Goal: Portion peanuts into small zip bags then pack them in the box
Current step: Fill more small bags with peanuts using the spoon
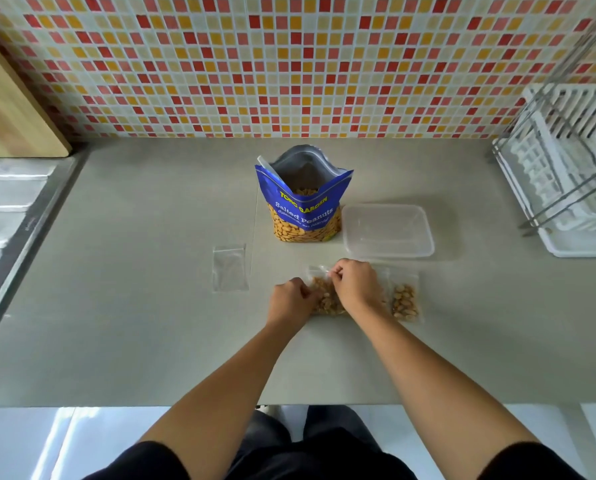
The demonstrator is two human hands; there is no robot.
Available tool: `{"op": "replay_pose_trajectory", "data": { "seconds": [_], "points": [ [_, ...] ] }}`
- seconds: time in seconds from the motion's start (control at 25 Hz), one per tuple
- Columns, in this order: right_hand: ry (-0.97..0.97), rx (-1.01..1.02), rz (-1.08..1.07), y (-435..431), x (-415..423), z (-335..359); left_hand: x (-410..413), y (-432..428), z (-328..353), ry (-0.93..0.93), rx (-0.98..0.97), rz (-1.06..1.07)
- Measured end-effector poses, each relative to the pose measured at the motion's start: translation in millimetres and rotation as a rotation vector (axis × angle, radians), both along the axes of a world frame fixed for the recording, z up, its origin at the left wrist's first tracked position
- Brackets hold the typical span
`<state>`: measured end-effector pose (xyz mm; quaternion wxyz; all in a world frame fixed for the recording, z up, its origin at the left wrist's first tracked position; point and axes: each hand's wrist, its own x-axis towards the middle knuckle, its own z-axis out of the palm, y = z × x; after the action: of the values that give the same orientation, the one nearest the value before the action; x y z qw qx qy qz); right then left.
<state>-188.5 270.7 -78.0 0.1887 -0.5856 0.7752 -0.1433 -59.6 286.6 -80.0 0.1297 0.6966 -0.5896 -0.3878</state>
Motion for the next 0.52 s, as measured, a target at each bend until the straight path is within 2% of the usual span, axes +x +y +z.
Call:
{"op": "replay_pose_trajectory", "data": {
  "seconds": [0.16,0.36,0.52],
  "points": [
    [0.098,-0.053,0.047,4,0,3,4,1,2,-0.025,-0.046,0.022],
    [-0.058,-0.175,0.147,-1,25,9,53,-20,12,-0.023,-0.184,0.196],
    [-0.083,-0.100,0.336,2,74,-5,101,-37,8,-0.134,-0.207,0.270]
  ]
}}
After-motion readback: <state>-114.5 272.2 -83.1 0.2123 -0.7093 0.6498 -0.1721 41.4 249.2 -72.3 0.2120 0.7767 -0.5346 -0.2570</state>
